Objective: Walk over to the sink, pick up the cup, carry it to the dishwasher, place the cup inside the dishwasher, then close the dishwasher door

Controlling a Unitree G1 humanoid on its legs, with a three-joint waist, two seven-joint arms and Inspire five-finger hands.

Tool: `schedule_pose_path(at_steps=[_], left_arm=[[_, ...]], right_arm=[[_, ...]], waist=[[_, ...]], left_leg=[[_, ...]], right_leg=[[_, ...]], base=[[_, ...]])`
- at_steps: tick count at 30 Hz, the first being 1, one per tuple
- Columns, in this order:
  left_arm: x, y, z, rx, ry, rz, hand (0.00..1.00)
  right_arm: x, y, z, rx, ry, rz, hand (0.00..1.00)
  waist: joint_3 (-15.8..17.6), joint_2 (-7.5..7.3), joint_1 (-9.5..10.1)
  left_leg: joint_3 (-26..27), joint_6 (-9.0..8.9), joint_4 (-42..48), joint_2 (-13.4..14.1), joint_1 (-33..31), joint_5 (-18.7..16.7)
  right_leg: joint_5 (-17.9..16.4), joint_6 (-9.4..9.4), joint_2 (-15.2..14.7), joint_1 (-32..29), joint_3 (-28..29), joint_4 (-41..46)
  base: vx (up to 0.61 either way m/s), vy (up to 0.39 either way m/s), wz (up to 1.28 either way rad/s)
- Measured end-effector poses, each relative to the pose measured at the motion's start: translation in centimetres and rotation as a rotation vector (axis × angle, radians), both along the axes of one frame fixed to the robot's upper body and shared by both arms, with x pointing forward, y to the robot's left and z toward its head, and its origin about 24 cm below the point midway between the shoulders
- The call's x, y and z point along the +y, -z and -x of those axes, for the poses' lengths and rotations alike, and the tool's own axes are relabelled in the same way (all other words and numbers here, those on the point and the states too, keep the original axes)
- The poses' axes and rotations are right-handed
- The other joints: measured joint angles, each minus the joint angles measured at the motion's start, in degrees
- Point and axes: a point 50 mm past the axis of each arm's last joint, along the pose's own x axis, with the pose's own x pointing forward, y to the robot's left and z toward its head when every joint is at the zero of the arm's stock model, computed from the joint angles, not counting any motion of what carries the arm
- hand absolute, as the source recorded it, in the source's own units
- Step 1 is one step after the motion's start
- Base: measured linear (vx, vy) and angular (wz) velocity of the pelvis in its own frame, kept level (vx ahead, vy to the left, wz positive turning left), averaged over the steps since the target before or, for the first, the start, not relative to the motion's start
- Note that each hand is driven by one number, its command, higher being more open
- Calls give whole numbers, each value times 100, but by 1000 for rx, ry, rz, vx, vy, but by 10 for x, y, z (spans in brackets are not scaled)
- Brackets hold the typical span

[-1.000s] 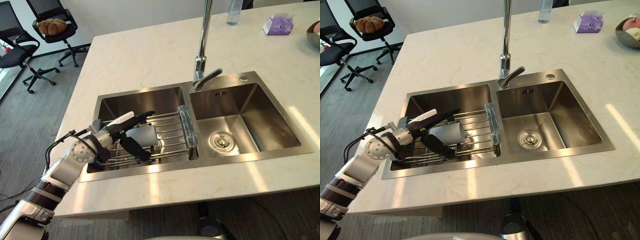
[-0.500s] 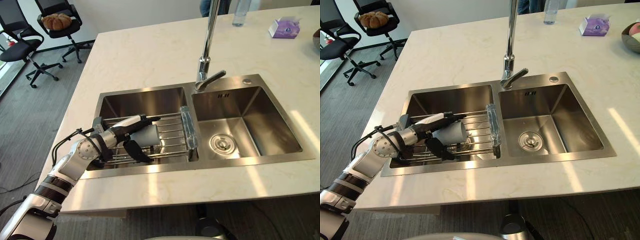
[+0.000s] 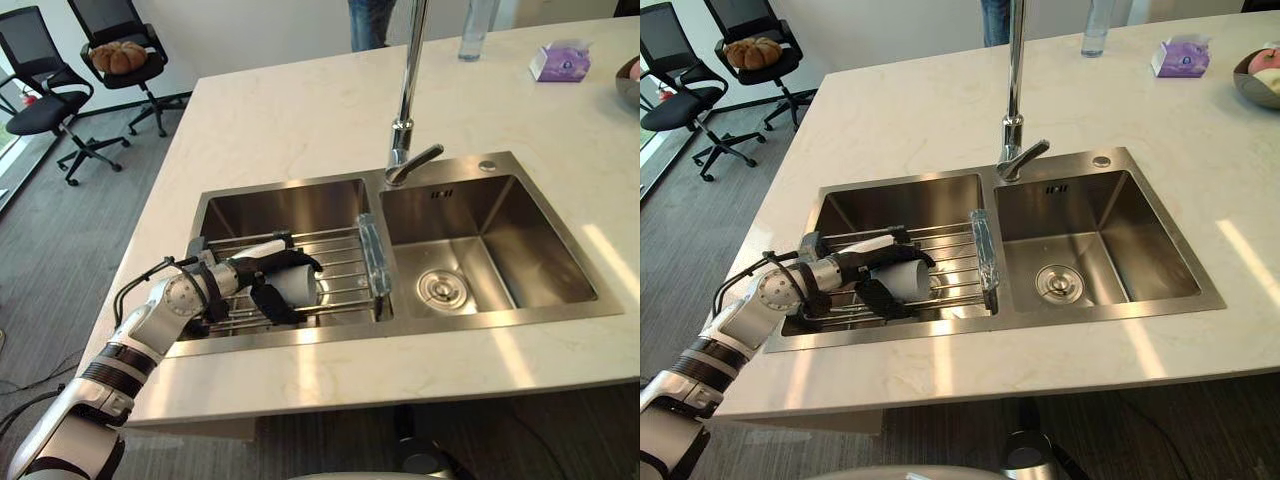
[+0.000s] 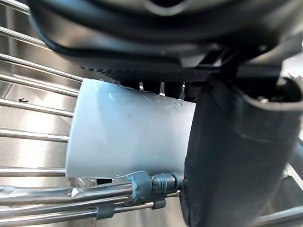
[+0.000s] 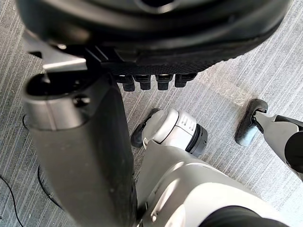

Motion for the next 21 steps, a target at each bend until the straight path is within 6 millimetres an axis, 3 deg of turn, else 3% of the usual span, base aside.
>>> schedule_pose_path(at_steps=[13,21], left_arm=[[7,-16,-15,255,-29,71,0],[9,-15,-12,477,-63,187,0]], right_arm=[[-1,-1,-4,-14,-22,-1,100],[-4,-2,-6,-23,-33,-2,100]], waist=[[-50,120,-119],[-4,121,-173]], left_leg=[[57,17,2,40,2,0],[-105,15,4,82,18,1]], right_leg=[[16,-6,44,-34,20,1],[-65,14,29,103,-166,0]], base=[[1,-3,-2],[-6,-8,12]])
